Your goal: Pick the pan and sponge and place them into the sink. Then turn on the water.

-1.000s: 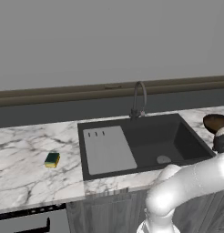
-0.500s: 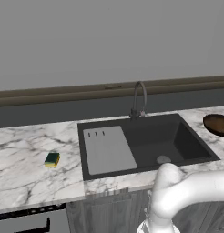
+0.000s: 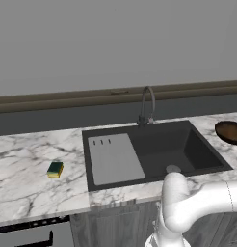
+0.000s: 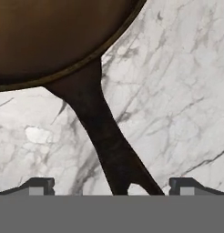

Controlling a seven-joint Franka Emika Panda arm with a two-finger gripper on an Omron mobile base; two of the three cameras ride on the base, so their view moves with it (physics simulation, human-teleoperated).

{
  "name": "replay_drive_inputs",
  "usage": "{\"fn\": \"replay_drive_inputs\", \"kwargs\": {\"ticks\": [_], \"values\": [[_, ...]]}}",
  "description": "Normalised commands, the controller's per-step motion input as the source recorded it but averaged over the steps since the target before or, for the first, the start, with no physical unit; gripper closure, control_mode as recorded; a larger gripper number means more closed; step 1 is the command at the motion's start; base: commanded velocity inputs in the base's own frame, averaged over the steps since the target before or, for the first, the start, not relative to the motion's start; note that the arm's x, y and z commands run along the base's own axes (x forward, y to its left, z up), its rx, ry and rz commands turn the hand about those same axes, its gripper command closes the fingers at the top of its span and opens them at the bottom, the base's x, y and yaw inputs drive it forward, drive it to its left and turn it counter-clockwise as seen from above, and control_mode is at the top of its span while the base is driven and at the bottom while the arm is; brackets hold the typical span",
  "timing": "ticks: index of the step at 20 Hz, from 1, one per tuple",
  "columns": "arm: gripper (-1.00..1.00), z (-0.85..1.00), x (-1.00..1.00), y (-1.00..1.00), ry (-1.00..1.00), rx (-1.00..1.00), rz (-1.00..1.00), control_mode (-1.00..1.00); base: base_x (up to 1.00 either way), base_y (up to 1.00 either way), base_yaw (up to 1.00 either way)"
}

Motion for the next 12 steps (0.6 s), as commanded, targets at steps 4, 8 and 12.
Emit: {"fn": "replay_drive_inputs", "kwargs": {"ticks": [4, 8, 12], "values": [[-1.0, -0.23, 0.17, -0.27, 0.0, 0.0, 0.0, -1.0, 0.0, 0.0, 0.0], [-1.0, -0.29, 0.1, -0.31, 0.0, 0.01, 0.0, -1.0, 0.0, 0.0, 0.0], [-1.0, -0.3, 0.02, -0.21, 0.0, 0.03, 0.0, -1.0, 0.0, 0.0, 0.0]]}}
